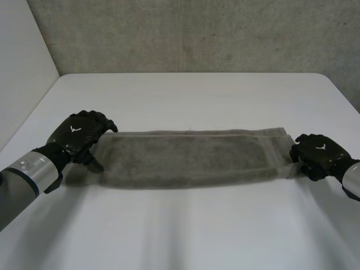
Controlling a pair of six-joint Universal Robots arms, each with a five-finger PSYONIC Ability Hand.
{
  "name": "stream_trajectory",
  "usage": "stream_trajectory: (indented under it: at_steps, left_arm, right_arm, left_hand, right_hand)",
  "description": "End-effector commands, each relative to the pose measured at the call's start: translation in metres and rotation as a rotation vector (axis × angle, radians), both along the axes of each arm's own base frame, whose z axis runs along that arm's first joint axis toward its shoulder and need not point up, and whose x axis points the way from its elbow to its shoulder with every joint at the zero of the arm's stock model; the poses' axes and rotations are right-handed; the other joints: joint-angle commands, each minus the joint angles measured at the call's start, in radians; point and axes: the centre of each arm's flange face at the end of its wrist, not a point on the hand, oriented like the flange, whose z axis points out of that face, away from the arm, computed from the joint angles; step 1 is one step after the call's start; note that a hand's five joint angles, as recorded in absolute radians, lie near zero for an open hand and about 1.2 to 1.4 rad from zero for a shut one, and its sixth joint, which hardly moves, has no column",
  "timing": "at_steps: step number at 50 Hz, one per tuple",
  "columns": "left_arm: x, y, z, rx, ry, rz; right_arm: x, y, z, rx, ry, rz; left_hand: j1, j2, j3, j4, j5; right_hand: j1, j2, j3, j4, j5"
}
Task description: Fold the towel.
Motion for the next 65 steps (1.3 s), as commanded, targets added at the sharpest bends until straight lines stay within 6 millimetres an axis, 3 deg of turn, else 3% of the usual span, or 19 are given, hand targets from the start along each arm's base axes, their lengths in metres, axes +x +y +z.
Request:
stream_trajectory:
  at_steps: [1,4,9,18,23,25,26,28,31,32,37,39,47,49,50,51,52,61,65]
  left_arm:
    - [0.001,0.000,0.004,-0.013,0.001,0.005]
    - [0.001,0.000,0.004,-0.017,0.001,0.006]
    - [0.003,0.000,0.005,-0.020,0.001,0.014]
    - [0.003,0.000,0.005,-0.020,0.001,0.011]
    - [0.002,0.001,0.005,-0.018,0.001,0.011]
    - [0.002,0.001,0.005,-0.018,0.001,0.011]
    - [0.002,0.001,0.005,-0.018,0.001,0.011]
    - [0.002,0.001,0.005,-0.018,0.001,0.011]
    - [0.003,0.001,0.004,-0.017,0.000,0.011]
    - [0.003,0.001,0.004,-0.017,0.000,0.011]
    - [0.003,0.001,0.004,-0.018,0.001,0.011]
    - [0.002,0.001,0.004,-0.021,0.000,0.011]
    - [-0.001,0.003,0.006,-0.030,0.001,0.000]
    - [-0.005,0.003,0.008,-0.040,0.001,-0.012]
    - [-0.005,0.003,0.008,-0.040,0.001,-0.012]
    - [-0.007,0.004,0.009,-0.046,0.002,-0.019]
    - [-0.007,0.004,0.009,-0.046,0.002,-0.019]
    - [-0.022,0.004,0.024,-0.085,0.035,-0.061]
    - [-0.034,0.006,0.034,-0.090,0.082,-0.074]
  right_arm:
    - [-0.039,-0.016,0.007,-0.028,0.013,-0.107]
    - [-0.052,-0.021,0.009,-0.037,0.021,-0.142]
    - [-0.108,-0.040,0.036,-0.123,0.048,-0.278]
    - [-0.120,-0.051,0.100,-0.245,0.072,-0.298]
    - [-0.073,-0.044,0.143,-0.311,0.020,-0.211]
    - [-0.024,-0.034,0.160,-0.320,-0.076,-0.123]
    - [-0.024,-0.033,0.160,-0.320,-0.076,-0.122]
    - [0.030,-0.016,0.166,-0.310,-0.150,-0.022]
    - [0.058,-0.004,0.166,-0.307,-0.166,0.040]
    - [0.094,0.013,0.165,-0.314,-0.179,0.117]
    - [0.177,0.056,0.134,-0.275,-0.188,0.275]
    - [0.219,0.084,0.105,-0.222,-0.182,0.370]
    - [0.275,0.129,0.025,-0.095,-0.145,0.521]
    - [0.278,0.135,0.015,-0.077,-0.132,0.536]
    - [0.277,0.138,0.011,-0.060,-0.123,0.539]
    - [0.277,0.138,0.010,-0.060,-0.123,0.539]
    - [0.275,0.140,0.010,-0.050,-0.119,0.535]
    - [0.233,0.121,0.063,-0.118,-0.151,0.426]
    - [0.181,0.100,0.083,-0.138,-0.147,0.283]
  left_hand:
    - [-0.054,-0.031,-0.051,-0.059,0.008]
    - [-0.057,-0.034,-0.051,-0.059,0.005]
    - [-0.057,-0.034,-0.051,-0.059,0.005]
    - [-0.057,-0.034,-0.051,-0.059,0.005]
    - [-0.057,-0.034,-0.051,-0.059,0.005]
    - [-0.057,-0.034,-0.051,-0.059,0.005]
    - [-0.057,-0.034,-0.051,-0.059,0.005]
    - [-0.057,-0.034,-0.051,-0.059,0.005]
    - [-0.057,-0.034,-0.051,-0.059,0.005]
    - [-0.057,-0.034,-0.051,-0.059,0.005]
    - [-0.057,-0.034,-0.051,-0.059,0.005]
    - [-0.060,-0.037,-0.051,-0.059,0.002]
    - [-0.060,-0.037,-0.051,-0.059,0.002]
    - [-0.060,-0.037,-0.051,-0.059,0.002]
    - [-0.060,-0.037,-0.051,-0.059,0.002]
    - [-0.060,-0.037,-0.051,-0.059,0.002]
    - [-0.060,-0.037,-0.051,-0.059,0.002]
    - [-0.057,-0.034,-0.051,-0.059,0.005]
    - [-0.057,-0.034,-0.051,-0.059,0.005]
  right_hand:
    - [0.089,0.102,-0.043,-0.076,0.068]
    - [0.089,0.102,-0.043,-0.076,0.068]
    - [0.089,0.102,-0.043,-0.076,0.068]
    - [0.089,0.102,-0.043,-0.076,0.068]
    - [0.089,0.102,-0.043,-0.076,0.068]
    - [0.089,0.102,-0.043,-0.076,0.068]
    - [0.089,0.102,-0.043,-0.076,0.068]
    - [0.089,0.102,-0.043,-0.076,0.068]
    - [0.089,0.102,-0.043,-0.076,0.068]
    - [0.089,0.102,-0.043,-0.076,0.068]
    - [0.089,0.102,-0.043,-0.076,0.068]
    - [0.089,0.102,-0.043,-0.076,0.068]
    - [0.089,0.102,-0.043,-0.076,0.068]
    - [-0.038,-0.025,-0.043,-0.076,-0.059]
    - [-0.798,-0.785,-0.043,-0.076,-0.819]
    - [-0.805,-0.793,-0.043,-0.076,-0.826]
    - [-1.133,-1.120,-0.043,-0.076,-1.154]
    - [-1.133,-1.120,-0.043,-0.076,-1.154]
    - [-1.133,-1.120,-0.043,-0.076,-1.154]
